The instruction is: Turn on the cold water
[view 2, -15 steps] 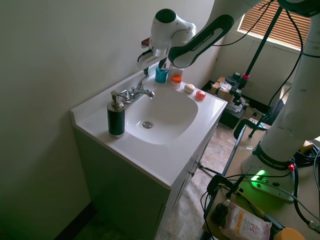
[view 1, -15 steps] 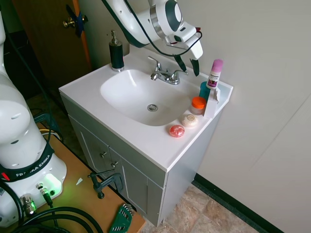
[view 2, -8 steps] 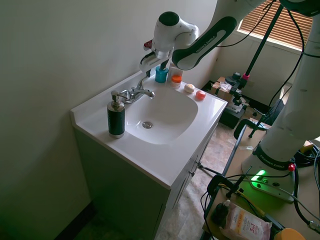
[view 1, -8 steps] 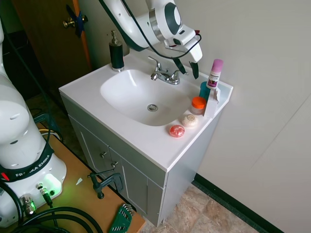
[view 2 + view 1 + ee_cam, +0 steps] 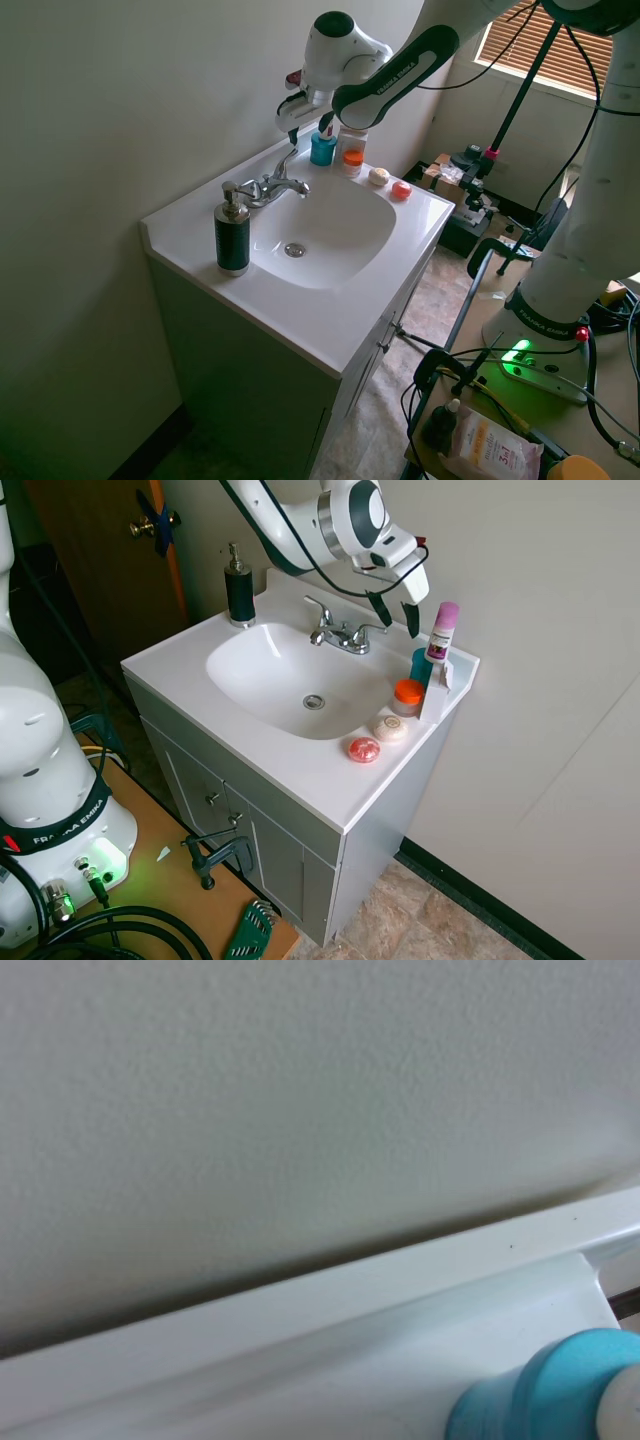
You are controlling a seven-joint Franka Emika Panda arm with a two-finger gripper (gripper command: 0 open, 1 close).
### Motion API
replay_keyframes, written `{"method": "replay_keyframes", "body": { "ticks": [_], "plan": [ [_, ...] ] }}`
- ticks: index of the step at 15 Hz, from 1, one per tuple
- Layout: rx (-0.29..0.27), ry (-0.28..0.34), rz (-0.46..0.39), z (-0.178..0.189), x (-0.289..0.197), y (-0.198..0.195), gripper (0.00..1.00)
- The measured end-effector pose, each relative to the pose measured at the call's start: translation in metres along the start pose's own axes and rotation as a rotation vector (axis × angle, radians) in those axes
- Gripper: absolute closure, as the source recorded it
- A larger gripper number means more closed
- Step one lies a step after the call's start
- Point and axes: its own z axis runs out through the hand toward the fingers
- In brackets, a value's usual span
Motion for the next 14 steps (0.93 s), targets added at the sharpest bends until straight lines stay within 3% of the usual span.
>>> {"method": "replay_keyframes", "body": {
  "ticks": [5, 8, 14],
  "plan": [
    [-0.025, -0.035, -0.014, 0.018, -0.024, -0.004, 0.00],
    [-0.039, -0.087, -0.004, 0.019, -0.044, 0.022, 0.00],
    [0.028, -0.247, -0.051, -0.057, -0.103, 0.077, 0.00]
  ]
}}
